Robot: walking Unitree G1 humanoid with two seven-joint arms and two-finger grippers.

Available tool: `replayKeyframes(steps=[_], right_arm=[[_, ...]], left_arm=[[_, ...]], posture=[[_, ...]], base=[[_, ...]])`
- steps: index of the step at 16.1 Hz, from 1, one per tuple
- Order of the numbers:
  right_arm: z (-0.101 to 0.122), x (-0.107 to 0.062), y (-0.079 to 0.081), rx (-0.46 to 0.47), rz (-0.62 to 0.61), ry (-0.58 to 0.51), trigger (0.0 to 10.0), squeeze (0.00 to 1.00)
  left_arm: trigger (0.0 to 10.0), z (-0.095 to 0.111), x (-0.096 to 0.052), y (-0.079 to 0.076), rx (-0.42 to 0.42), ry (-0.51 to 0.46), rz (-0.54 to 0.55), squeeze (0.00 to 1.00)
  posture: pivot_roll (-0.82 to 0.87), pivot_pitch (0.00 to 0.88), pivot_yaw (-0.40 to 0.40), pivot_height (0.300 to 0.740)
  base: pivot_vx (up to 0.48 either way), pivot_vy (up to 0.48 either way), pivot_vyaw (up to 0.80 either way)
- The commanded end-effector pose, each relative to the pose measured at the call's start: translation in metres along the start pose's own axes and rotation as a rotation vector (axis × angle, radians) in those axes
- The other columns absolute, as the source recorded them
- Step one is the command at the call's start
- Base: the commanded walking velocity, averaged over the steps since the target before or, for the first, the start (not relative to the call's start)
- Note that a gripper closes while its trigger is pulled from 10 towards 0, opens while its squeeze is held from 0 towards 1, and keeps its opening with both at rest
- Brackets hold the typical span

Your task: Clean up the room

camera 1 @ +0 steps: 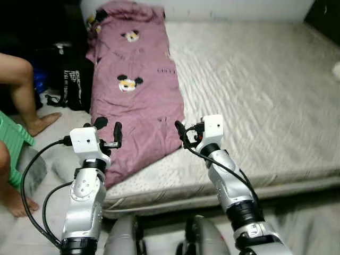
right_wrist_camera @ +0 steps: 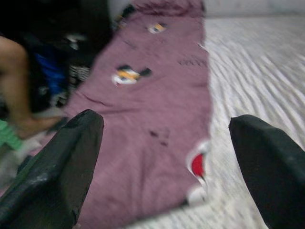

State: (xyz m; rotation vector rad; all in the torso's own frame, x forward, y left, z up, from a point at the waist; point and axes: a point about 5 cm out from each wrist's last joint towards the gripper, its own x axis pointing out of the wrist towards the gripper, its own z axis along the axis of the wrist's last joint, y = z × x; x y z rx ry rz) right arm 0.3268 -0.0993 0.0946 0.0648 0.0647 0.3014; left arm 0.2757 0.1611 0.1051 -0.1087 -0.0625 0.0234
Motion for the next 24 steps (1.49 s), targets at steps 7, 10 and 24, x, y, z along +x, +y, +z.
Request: replayKeyframes(steps=[7,10,24], right_arm=[[-0.003,-0.001,-0.004,0.004,-0.018,0.016,10.0,0.00],[-0.002,-0.002,-0.005,0.011,-0.018,0.012,10.0,0.00],[-0.002,-0.001,-0.006,0.009,-0.020,0.014,10.0,0.00]], left_arm=[[10.0,-0.001,0.000,0.001,-0.009,0.007,0.036,0.00],[10.0,-0.001,0.001,0.004,0.004,0.015,0.076,0.00],[10.0,0.000,0.004,0.016,-0.014,0.013,0.166,0.00]], posture=[[-0.03,0.095,-0.028,0.660],[-0.03,0.106,-0.026,0.640],[-0.03,0.108,-0.034,0.561]], base=[[0.000,0.040,0.00],[0.000,0.000,0.00],[0.000,0.000,0.00]])
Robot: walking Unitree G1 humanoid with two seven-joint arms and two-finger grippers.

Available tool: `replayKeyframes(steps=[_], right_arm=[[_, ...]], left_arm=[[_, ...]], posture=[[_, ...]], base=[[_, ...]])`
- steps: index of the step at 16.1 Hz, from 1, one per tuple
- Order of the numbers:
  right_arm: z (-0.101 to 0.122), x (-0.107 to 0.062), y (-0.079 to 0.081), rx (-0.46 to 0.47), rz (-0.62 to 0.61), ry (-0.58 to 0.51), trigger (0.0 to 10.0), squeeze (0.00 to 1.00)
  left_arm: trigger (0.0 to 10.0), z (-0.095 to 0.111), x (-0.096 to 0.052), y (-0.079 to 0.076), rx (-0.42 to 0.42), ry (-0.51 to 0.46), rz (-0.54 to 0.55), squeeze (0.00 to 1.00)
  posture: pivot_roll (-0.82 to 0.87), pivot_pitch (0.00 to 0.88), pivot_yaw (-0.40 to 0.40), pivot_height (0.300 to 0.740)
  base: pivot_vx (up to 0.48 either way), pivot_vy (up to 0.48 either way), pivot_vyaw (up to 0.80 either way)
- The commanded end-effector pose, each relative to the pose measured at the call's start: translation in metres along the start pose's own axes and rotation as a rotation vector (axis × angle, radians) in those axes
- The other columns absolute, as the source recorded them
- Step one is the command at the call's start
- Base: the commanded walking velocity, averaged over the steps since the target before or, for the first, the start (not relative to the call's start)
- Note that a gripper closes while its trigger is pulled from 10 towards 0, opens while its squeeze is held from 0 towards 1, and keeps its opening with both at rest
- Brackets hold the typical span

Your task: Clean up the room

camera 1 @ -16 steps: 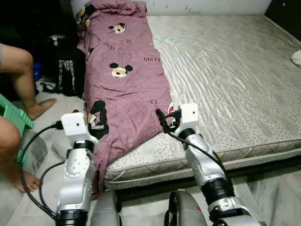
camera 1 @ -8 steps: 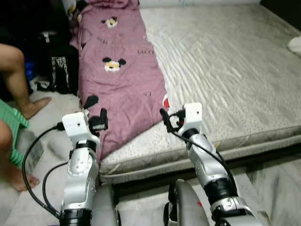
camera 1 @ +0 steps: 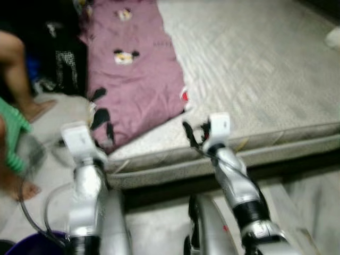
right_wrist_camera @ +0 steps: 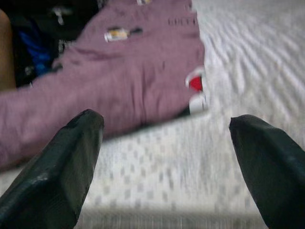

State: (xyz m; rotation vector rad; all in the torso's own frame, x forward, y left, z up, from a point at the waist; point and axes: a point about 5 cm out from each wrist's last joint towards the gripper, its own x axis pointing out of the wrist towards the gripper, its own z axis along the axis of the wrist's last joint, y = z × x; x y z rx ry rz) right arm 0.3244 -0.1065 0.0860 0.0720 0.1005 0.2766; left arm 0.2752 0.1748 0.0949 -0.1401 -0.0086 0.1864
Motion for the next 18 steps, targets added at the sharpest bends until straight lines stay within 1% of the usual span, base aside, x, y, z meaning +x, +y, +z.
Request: replayKeyframes(steps=[1,3,6,8,9,10,11,13,14,15,17,18], right_arm=[[0.006,0.002,0.001,-0.005,0.008,-0.018,10.0,0.00],[0.006,0.003,0.002,-0.007,0.015,-0.015,10.0,0.00],[0.007,0.002,0.003,-0.006,0.018,-0.016,10.0,0.00],[0.010,-0.001,0.000,-0.013,0.009,-0.024,10.0,0.00],[0.012,-0.005,-0.004,-0.023,0.007,-0.031,10.0,0.00],[0.016,-0.009,-0.012,-0.021,-0.010,-0.035,10.0,0.00],[0.021,-0.017,-0.026,-0.034,-0.040,-0.026,10.0,0.00],[0.021,-0.036,-0.051,-0.084,-0.079,0.015,10.0,0.00],[0.021,-0.045,-0.061,-0.104,-0.095,0.033,10.0,0.00],[0.020,-0.056,-0.072,-0.124,-0.122,0.054,10.0,0.00],[0.017,-0.075,-0.085,-0.126,-0.171,0.099,10.0,0.00],[0.017,-0.079,-0.086,-0.127,-0.175,0.106,10.0,0.00]], left_arm=[[10.0,0.009,0.004,0.000,-0.005,-0.030,-0.001,0.00],[10.0,0.009,0.005,-0.001,-0.009,-0.034,-0.017,0.00],[10.0,0.011,0.007,-0.002,-0.023,-0.033,-0.018,0.00],[10.0,0.012,0.011,0.000,-0.035,-0.035,0.008,0.00],[10.0,0.013,0.010,-0.001,-0.024,-0.043,0.020,0.00],[10.0,0.013,0.011,-0.001,-0.035,-0.042,0.030,0.00],[10.0,0.013,0.013,0.000,-0.053,-0.041,0.041,0.00],[10.0,0.016,0.021,0.004,-0.061,-0.057,0.075,0.00],[10.0,0.020,0.026,0.007,-0.060,-0.067,0.092,0.00],[10.0,0.023,0.032,0.014,-0.050,-0.071,0.126,0.00],[10.0,0.026,0.041,0.026,-0.037,-0.064,0.183,0.00],[10.0,0.027,0.042,0.027,-0.043,-0.063,0.184,0.00]], posture=[[-0.03,0.108,-0.037,0.561],[-0.03,0.111,-0.043,0.561],[-0.04,0.137,-0.049,0.537],[-0.05,0.151,-0.051,0.537],[-0.05,0.162,-0.053,0.537],[-0.07,0.175,-0.056,0.537],[-0.08,0.191,-0.065,0.537],[-0.13,0.226,-0.080,0.537],[-0.14,0.237,-0.081,0.537],[-0.16,0.254,-0.082,0.537],[-0.18,0.286,-0.081,0.537],[-0.19,0.295,-0.082,0.537]], base=[[0.000,0.000,0.00],[0.000,0.000,0.00],[0.000,0.000,0.00],[0.000,0.000,0.00],[0.000,0.000,0.00],[0.000,0.000,0.00],[0.000,0.000,0.00],[0.000,0.000,0.00],[0.000,0.000,0.00],[0.000,0.000,0.00],[0.000,0.000,0.00],[0.000,0.000,0.00]])
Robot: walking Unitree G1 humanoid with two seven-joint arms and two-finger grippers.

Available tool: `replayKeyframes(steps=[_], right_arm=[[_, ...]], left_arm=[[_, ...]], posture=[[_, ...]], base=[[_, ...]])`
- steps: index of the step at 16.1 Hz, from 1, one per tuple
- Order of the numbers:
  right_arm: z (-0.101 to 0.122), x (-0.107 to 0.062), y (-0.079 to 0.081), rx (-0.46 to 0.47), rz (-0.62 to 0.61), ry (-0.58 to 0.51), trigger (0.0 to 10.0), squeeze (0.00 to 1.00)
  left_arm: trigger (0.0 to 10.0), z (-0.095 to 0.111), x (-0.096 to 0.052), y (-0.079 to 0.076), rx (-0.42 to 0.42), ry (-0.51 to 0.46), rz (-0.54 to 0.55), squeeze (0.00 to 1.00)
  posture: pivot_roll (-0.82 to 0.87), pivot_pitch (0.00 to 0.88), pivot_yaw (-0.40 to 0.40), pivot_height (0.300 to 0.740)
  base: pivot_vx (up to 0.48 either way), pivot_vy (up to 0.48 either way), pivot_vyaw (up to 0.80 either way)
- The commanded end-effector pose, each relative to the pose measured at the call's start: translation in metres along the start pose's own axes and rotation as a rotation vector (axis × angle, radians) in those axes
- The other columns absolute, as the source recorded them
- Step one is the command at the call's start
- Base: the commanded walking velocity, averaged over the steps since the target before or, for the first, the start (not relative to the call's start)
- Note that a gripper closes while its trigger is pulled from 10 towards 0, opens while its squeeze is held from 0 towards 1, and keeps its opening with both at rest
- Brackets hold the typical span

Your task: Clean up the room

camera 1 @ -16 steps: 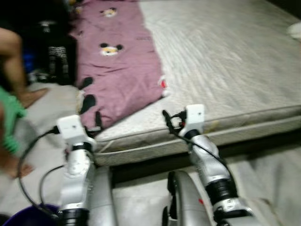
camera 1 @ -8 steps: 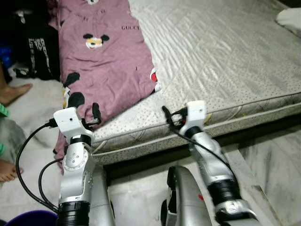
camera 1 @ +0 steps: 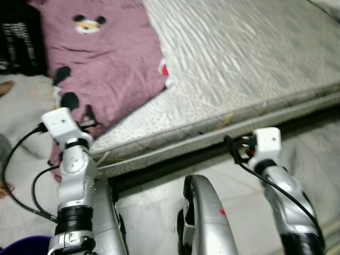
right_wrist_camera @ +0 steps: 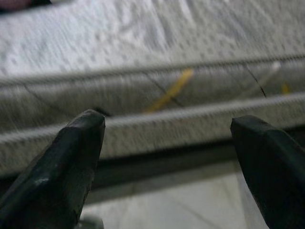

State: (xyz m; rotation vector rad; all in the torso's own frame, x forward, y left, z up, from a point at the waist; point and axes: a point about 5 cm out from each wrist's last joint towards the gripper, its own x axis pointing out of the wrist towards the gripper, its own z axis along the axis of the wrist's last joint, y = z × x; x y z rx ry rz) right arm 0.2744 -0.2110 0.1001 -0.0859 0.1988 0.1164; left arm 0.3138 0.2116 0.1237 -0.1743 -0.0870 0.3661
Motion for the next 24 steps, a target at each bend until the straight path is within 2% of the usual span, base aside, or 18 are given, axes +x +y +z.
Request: replayKeyframes(steps=[1,3,6,7,8,9,10,12,14,16,18,19,21,22,23,24], right_arm=[[0.002,-0.008,-0.003,0.003,-0.004,0.013,10.0,0.00],[0.004,-0.015,-0.006,-0.006,-0.002,0.033,10.0,0.00],[0.006,-0.016,-0.005,-0.023,0.002,0.044,10.0,0.00],[0.008,-0.016,-0.005,-0.025,-0.001,0.047,10.0,0.00],[0.009,-0.015,-0.004,-0.032,-0.002,0.046,10.0,0.00],[0.010,-0.014,-0.004,-0.033,-0.002,0.046,10.0,0.00],[0.010,-0.013,-0.004,-0.033,-0.003,0.046,10.0,0.00],[0.010,-0.009,-0.001,-0.028,-0.003,0.047,10.0,0.00],[0.011,-0.003,0.003,-0.022,0.006,0.035,10.0,0.00],[0.012,0.001,0.005,-0.022,0.013,0.030,10.0,0.00],[0.013,0.006,0.007,-0.021,0.019,0.030,10.0,0.00],[0.013,0.009,0.009,-0.017,0.021,0.026,10.0,0.00],[0.013,0.011,0.012,-0.016,0.025,0.021,10.0,0.00],[0.013,0.013,0.012,-0.015,0.026,0.018,10.0,0.00],[0.013,0.014,0.013,-0.012,0.024,0.014,10.0,0.00],[0.014,0.016,0.014,-0.006,0.022,0.006,10.0,0.00]], left_arm=[[10.0,-0.006,0.004,0.003,0.001,0.034,0.015,0.00],[10.0,-0.008,0.014,0.000,-0.007,0.068,0.009,0.00],[10.0,-0.020,0.023,-0.024,0.017,0.188,-0.082,0.00],[10.0,-0.034,0.022,-0.036,0.042,0.285,-0.137,0.00],[10.0,-0.045,0.017,-0.049,0.103,0.343,-0.203,0.00],[10.0,-0.048,0.013,-0.057,0.118,0.349,-0.245,0.00],[10.0,-0.049,0.010,-0.065,0.108,0.333,-0.274,0.00],[10.0,-0.057,-0.003,-0.083,0.190,0.340,-0.391,0.00],[10.0,-0.068,-0.024,-0.103,0.335,0.321,-0.592,0.00],[10.0,-0.073,-0.040,-0.113,0.422,0.298,-0.752,0.00],[10.0,-0.083,-0.061,-0.121,0.589,0.288,-0.994,0.00],[10.0,-0.085,-0.073,-0.126,0.637,0.267,-1.101,0.00],[10.0,-0.085,-0.080,-0.131,0.671,0.249,-1.169,0.00],[10.0,-0.084,-0.085,-0.134,0.711,0.213,-1.219,0.00],[10.0,-0.080,-0.086,-0.136,0.715,0.171,-1.231,0.00],[10.0,-0.069,-0.084,-0.140,0.687,0.090,-1.216,0.00]], posture=[[-0.20,0.304,-0.083,0.537],[-0.22,0.314,-0.085,0.537],[-0.23,0.321,-0.090,0.537],[-0.24,0.317,-0.089,0.537],[-0.24,0.314,-0.087,0.537],[-0.24,0.310,-0.086,0.537],[-0.24,0.307,-0.085,0.537],[-0.23,0.294,-0.082,0.537],[-0.22,0.282,-0.082,0.537],[-0.21,0.271,-0.081,0.537],[-0.21,0.261,-0.081,0.537],[-0.20,0.253,-0.079,0.537],[-0.20,0.243,-0.074,0.537],[-0.20,0.239,-0.072,0.537],[-0.19,0.233,-0.068,0.537],[-0.19,0.223,-0.063,0.537]], base=[[0.000,0.000,0.00],[0.000,0.000,0.00],[0.000,0.000,0.00],[0.000,0.000,0.00],[0.000,0.000,0.00],[0.000,0.000,0.00],[0.000,0.000,0.00],[0.000,0.000,0.00],[0.000,0.000,0.00],[0.000,0.000,0.00],[0.000,0.000,0.00],[0.000,0.000,0.00],[0.000,0.000,0.00],[0.000,0.000,0.00],[0.000,0.000,0.00],[0.000,0.000,0.00]])
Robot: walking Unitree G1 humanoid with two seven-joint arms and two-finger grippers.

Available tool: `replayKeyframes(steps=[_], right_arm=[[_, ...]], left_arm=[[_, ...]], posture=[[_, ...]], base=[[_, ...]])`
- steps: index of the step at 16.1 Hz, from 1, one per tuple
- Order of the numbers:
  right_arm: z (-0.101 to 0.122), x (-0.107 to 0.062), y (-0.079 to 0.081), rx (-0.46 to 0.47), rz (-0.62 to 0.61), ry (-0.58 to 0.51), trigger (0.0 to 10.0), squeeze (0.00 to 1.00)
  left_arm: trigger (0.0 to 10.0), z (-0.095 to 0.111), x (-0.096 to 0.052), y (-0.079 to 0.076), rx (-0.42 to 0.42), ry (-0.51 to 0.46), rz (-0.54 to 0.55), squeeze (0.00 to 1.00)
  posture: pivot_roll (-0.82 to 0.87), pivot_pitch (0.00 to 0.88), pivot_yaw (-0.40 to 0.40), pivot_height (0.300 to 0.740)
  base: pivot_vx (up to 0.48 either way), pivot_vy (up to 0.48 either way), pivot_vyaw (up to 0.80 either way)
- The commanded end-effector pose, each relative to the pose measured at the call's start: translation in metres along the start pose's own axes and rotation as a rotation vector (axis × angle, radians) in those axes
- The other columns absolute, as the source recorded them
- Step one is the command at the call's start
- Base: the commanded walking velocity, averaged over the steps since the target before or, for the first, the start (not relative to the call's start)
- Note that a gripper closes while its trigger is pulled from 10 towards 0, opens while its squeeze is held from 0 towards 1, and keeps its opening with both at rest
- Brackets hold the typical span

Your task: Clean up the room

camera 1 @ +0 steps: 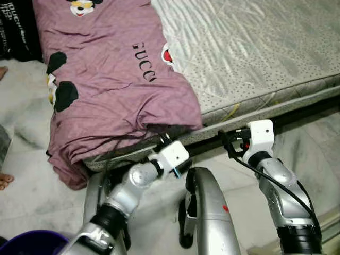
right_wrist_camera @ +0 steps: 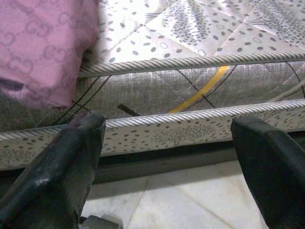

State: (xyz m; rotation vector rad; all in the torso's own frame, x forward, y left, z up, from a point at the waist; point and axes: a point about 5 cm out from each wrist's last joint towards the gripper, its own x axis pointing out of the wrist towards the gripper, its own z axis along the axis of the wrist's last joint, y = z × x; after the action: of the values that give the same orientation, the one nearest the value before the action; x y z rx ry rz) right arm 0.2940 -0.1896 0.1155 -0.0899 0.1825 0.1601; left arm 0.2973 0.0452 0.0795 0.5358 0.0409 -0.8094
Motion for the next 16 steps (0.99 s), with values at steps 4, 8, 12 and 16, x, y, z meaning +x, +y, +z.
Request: replayKeyframes(steps=[4,8,12,16], right_arm=[[-0.007,0.003,0.002,0.016,-0.012,0.011,10.0,0.00],[-0.008,0.004,0.004,0.021,-0.008,0.003,10.0,0.00],[-0.007,0.003,0.004,0.019,-0.011,-0.002,10.0,0.00],[-0.011,-0.008,0.000,0.009,-0.015,0.020,10.0,0.00]], left_arm=[[10.0,0.037,-0.015,0.065,-0.015,-0.224,0.437,0.00],[10.0,0.036,-0.035,0.119,-0.152,-0.250,0.683,0.00],[10.0,-0.038,-0.039,0.128,-0.394,0.203,0.710,0.00],[10.0,-0.029,-0.021,0.117,-0.418,0.163,0.600,0.00]], posture=[[-0.17,0.206,-0.056,0.537],[-0.17,0.198,-0.058,0.537],[-0.19,0.207,-0.053,0.537],[-0.20,0.250,-0.066,0.537]], base=[[0.000,0.000,0.00],[0.000,0.000,0.00],[0.000,0.000,0.00],[0.000,0.000,0.00]])
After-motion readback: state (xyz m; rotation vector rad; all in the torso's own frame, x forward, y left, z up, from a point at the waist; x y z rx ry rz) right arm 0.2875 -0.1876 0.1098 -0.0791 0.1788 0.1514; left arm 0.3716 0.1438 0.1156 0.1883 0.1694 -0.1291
